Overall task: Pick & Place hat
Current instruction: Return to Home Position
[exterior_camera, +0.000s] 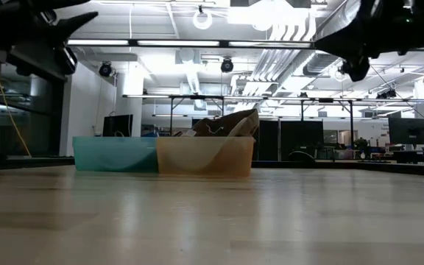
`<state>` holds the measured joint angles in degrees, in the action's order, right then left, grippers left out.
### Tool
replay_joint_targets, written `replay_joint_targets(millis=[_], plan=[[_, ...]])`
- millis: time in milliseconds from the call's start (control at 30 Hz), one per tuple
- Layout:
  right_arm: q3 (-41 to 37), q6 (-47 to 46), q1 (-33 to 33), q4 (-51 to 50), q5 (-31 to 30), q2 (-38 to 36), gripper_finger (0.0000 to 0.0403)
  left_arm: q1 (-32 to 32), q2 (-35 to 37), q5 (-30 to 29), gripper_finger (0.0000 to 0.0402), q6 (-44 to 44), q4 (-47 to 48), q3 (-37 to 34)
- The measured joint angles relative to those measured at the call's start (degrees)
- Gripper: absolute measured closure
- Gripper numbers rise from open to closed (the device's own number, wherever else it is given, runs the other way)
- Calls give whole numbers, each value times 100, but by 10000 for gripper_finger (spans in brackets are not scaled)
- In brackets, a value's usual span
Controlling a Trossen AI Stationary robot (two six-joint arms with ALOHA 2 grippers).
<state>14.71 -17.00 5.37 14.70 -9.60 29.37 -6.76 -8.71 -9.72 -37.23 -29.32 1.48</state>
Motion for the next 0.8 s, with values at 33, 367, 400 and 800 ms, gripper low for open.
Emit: replay_joint_targets(millis=[33,367,400,800], plan=[[-70,-26,66,6,88,-143,401,0,3,0,324,6,-76,-27],[-689,-497,579,-32,640,-1337,402,1,1,-23,324,-33,37,-64],[-710,-504,601,-36,673,-1409,402,1,0,-24,324,-33,39,-64],[-716,-507,742,-642,654,-1745,402,1,121,-162,324,-2,43,-77]])
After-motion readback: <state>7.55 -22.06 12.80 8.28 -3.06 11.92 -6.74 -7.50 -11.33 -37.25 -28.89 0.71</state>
